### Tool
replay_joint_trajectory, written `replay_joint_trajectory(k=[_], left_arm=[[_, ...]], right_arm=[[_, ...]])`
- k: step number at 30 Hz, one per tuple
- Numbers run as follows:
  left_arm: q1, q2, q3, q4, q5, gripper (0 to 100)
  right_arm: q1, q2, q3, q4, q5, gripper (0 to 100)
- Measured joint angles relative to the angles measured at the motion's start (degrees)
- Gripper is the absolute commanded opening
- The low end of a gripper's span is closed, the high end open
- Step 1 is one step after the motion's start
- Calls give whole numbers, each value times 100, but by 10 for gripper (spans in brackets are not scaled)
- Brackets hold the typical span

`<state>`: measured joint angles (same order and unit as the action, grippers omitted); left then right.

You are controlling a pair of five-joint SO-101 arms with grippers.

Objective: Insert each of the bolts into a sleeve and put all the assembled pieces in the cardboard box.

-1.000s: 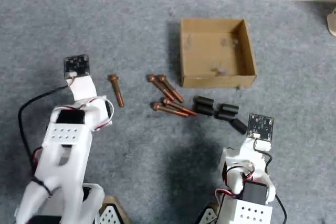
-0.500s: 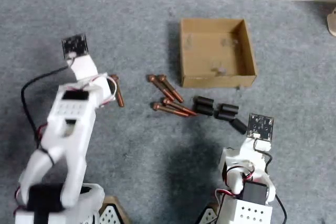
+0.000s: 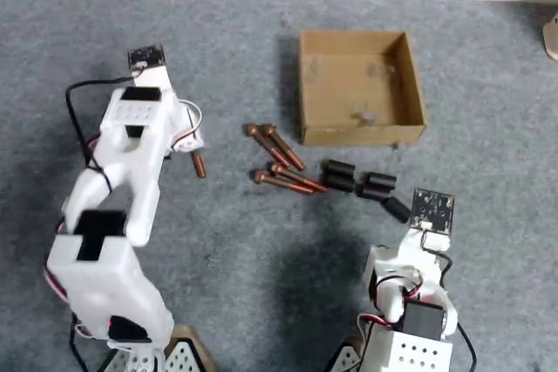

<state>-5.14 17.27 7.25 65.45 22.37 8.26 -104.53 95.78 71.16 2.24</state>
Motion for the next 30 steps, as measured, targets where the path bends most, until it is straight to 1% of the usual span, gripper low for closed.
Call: replay_joint_trajectory(k=[4,11,20,26,28,30], left_arm=[[0,527,-501,422,0,457],[35,1292,-1108,536,18,460],[97,1319,-1160,545,35,457],[114,1319,-1169,536,448,456],[114,1319,-1169,492,527,431],[114,1319,-1169,492,527,351]], right_arm=[[0,0,0,0,0,5],[0,0,0,0,0,5],[0,0,0,9,0,5],[0,0,0,9,0,5],[0,0,0,9,0,5],[0,0,0,9,0,5]])
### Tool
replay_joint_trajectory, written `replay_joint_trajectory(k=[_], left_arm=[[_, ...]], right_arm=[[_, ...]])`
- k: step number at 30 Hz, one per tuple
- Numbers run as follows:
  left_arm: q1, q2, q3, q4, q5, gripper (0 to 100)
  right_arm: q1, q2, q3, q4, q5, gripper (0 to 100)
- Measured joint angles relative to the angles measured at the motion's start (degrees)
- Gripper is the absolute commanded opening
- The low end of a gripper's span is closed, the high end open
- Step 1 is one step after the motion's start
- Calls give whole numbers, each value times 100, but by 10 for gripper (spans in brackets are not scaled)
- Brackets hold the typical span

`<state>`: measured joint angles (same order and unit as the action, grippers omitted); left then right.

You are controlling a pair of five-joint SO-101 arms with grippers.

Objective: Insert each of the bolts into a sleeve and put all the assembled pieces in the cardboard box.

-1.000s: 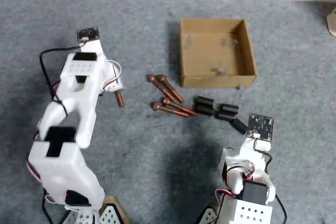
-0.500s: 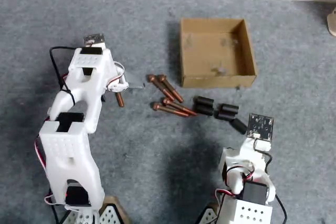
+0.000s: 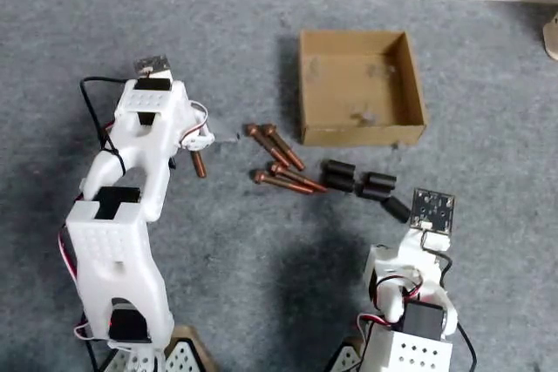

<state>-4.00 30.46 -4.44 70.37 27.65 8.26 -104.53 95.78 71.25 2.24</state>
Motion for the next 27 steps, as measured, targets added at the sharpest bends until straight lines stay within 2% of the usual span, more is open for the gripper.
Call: replay_joint_trajectory(k=[5,6,9,13,16,18,20,22,27], left_arm=[[0,0,0,-70,0,30],[0,0,0,-220,-26,0],[44,0,9,-844,-26,65],[88,290,26,-1582,-9,66],[79,484,26,-1776,0,66],[53,501,26,-1776,0,62],[44,501,18,-1732,9,8],[44,492,-53,-1565,9,14],[9,-132,35,-299,-26,6]], right_arm=[[0,0,0,0,0,5],[0,0,0,0,0,5],[0,0,0,0,0,5],[0,0,0,0,0,5],[0,0,0,0,0,5],[0,0,0,0,0,5],[0,0,0,0,0,5],[0,0,0,0,0,5],[0,0,0,0,0,5]])
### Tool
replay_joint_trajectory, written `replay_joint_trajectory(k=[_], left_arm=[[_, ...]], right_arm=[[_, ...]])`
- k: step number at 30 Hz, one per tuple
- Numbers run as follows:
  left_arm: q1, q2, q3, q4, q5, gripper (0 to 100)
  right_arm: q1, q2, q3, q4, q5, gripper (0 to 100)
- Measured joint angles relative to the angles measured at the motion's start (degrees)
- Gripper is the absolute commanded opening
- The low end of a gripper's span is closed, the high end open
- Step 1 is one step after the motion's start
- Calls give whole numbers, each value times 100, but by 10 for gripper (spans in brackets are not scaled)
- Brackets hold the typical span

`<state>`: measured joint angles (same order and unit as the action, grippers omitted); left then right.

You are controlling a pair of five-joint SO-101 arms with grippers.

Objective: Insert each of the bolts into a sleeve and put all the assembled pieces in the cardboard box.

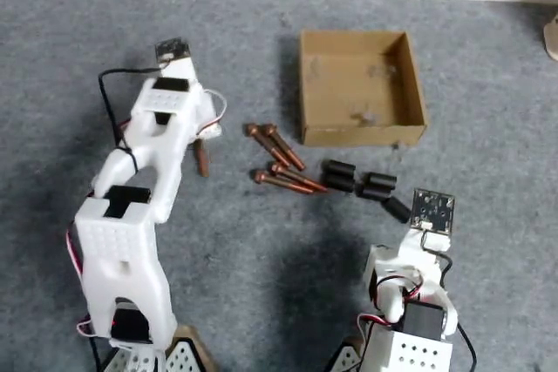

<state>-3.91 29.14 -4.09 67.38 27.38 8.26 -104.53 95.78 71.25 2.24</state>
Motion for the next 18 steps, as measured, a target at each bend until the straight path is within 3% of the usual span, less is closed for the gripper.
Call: replay_joint_trajectory(k=[8,14,18], left_arm=[[-18,-1407,62,2119,0,6],[-18,-1495,176,2725,9,8],[-18,-1495,519,2690,9,8]], right_arm=[[0,0,0,-589,0,5],[0,0,0,-1934,53,9],[0,0,0,-2752,1301,43]])
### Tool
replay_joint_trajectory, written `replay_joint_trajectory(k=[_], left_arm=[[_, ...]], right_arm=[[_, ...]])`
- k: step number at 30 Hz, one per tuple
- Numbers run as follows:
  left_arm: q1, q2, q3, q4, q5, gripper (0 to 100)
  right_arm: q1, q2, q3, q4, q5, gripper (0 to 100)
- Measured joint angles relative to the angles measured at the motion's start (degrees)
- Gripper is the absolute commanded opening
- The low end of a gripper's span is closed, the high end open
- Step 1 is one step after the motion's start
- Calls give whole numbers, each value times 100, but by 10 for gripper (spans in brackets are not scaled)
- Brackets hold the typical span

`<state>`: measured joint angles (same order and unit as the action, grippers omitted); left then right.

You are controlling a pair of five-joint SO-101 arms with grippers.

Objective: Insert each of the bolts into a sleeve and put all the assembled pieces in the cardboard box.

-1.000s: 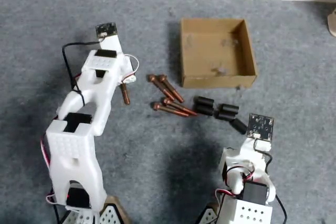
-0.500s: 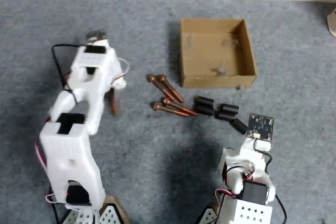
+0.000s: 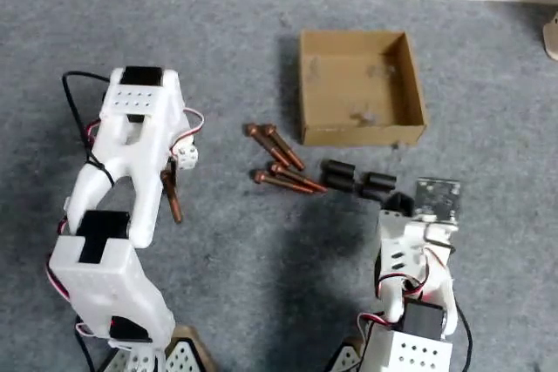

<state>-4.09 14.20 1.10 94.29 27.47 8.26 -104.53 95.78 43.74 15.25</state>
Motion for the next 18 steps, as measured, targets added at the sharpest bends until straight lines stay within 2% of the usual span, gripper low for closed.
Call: replay_joint_trajectory(k=[2,4,10,18], left_arm=[[-9,0,105,-141,0,8],[-9,0,141,-237,0,8],[-9,0,149,-343,0,8],[-9,0,492,-598,0,7]], right_arm=[[0,0,0,-79,545,91],[0,0,0,-105,756,111],[-70,0,0,18,1398,93],[-730,484,-70,879,1873,67]])
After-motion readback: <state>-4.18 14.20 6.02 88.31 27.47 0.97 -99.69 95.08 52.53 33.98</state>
